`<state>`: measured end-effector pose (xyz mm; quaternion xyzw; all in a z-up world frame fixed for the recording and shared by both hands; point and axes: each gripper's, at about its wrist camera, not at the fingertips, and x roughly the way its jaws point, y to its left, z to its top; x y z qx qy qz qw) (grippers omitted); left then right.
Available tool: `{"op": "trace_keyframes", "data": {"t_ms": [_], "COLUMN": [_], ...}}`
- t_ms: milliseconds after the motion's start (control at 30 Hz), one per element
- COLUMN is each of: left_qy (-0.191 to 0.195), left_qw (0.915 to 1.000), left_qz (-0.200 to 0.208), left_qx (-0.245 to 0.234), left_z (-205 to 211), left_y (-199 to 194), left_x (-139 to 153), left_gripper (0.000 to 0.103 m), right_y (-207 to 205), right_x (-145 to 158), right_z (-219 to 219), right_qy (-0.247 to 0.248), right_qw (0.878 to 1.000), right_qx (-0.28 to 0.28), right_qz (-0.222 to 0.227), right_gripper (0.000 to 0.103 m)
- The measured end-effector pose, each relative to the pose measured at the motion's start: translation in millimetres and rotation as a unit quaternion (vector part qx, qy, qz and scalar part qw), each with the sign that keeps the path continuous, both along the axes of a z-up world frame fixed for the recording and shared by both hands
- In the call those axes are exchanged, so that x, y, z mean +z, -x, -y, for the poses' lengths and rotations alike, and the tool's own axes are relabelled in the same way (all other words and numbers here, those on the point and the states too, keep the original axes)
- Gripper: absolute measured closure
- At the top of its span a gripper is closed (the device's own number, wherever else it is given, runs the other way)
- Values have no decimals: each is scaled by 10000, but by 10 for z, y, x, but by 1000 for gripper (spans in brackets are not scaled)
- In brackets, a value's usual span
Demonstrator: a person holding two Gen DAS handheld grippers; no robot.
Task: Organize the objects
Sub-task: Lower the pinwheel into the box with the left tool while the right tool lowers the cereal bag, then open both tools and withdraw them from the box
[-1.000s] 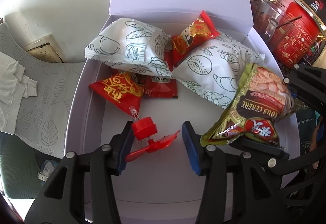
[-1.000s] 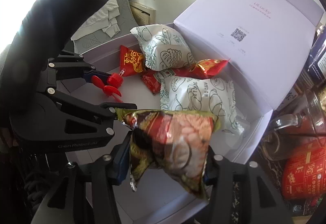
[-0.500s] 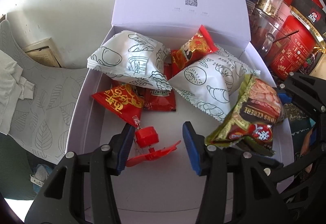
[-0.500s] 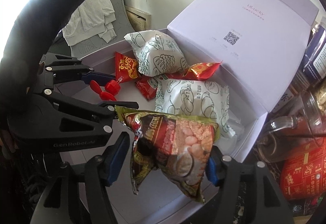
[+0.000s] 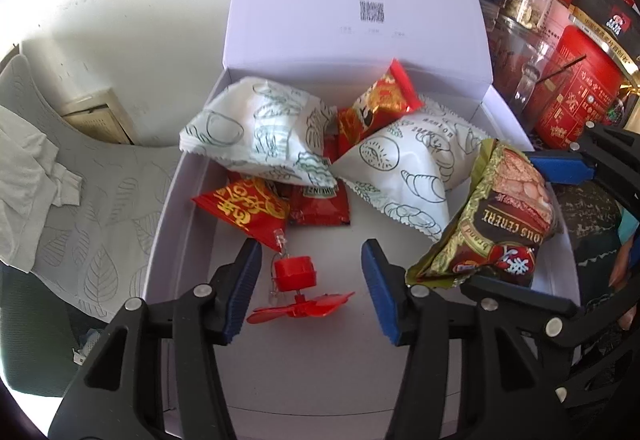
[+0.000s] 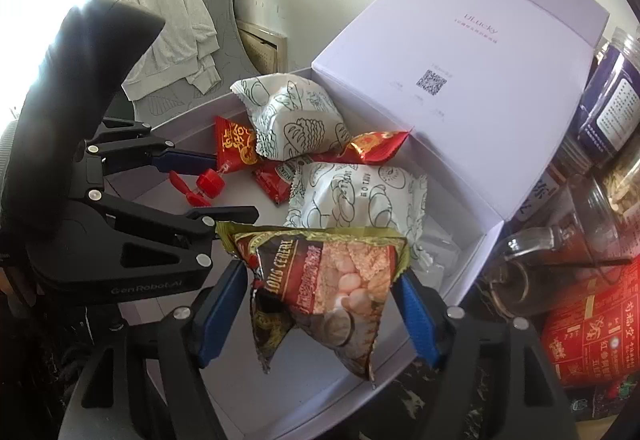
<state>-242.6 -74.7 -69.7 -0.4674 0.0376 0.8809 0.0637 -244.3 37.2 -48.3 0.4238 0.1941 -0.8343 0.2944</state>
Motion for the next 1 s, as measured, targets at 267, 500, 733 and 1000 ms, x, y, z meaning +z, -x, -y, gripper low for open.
{"op": "trace_keyframes", "data": {"t_ms": [267,500,733,1000], "left_qy": [-426,-431,-327,-185], "left_qw": [9989,9977,9965,9948], "left_qz": [-205,-524,-713,-907], "left_qx": [-14,70,277,426], "left_z": [178,88,52,81], "left_y": [27,-27,-198,-454], "left_x": [171,431,634,800], "left_gripper": [32,21,20,20], "right_y": [-65,-46,-117,-395], "right_x": [166,233,374,540], "right_z": [-72,-75,-293,-375], "right_qy": [109,172,471,517], "right_qw": [9997,9994,9977,9959], "right_qx": [-45,-68,-429,-571], "right_qz": [-199,-302,-233,-464], "right_gripper": [18,15,15,15]}}
